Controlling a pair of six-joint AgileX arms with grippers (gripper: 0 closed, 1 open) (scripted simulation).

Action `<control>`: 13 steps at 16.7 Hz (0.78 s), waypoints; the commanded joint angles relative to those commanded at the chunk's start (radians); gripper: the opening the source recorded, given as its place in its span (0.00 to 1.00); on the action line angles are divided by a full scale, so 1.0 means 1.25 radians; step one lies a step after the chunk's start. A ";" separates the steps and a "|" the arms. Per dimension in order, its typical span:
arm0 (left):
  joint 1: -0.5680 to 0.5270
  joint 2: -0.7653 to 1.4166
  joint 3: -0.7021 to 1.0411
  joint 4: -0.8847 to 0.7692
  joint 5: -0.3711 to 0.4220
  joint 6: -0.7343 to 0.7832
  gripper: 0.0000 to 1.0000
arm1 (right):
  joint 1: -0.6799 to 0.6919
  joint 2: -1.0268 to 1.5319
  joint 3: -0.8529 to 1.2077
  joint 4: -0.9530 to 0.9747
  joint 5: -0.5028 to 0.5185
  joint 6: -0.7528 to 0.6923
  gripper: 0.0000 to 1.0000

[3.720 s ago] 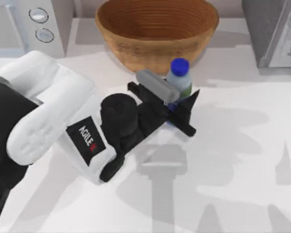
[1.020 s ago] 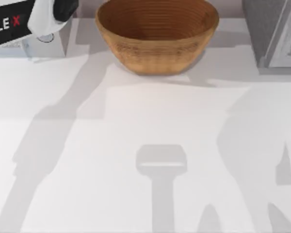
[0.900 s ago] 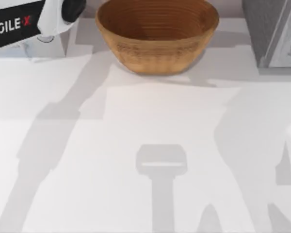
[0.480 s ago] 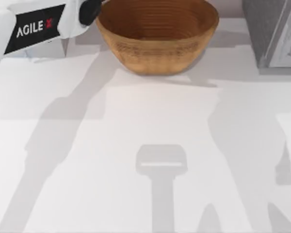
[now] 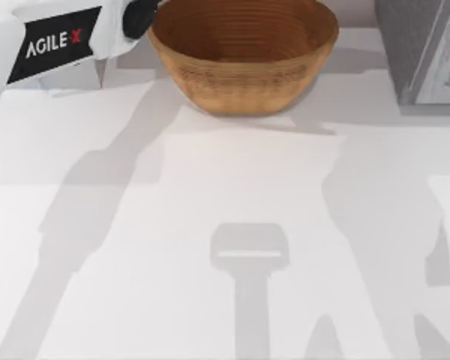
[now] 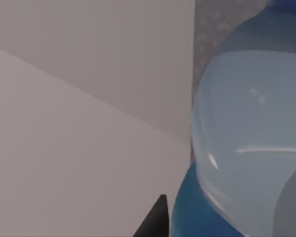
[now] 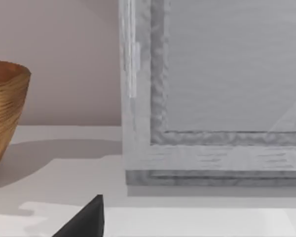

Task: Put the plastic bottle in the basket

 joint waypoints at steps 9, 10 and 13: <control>0.000 0.000 0.000 0.000 0.000 0.000 1.00 | 0.000 0.000 0.000 0.000 0.000 0.000 1.00; 0.000 0.000 0.000 0.000 0.000 0.000 1.00 | 0.000 0.000 0.000 0.000 0.000 0.000 1.00; 0.000 0.000 0.000 0.000 0.000 0.000 1.00 | 0.000 0.000 0.000 0.000 0.000 0.000 1.00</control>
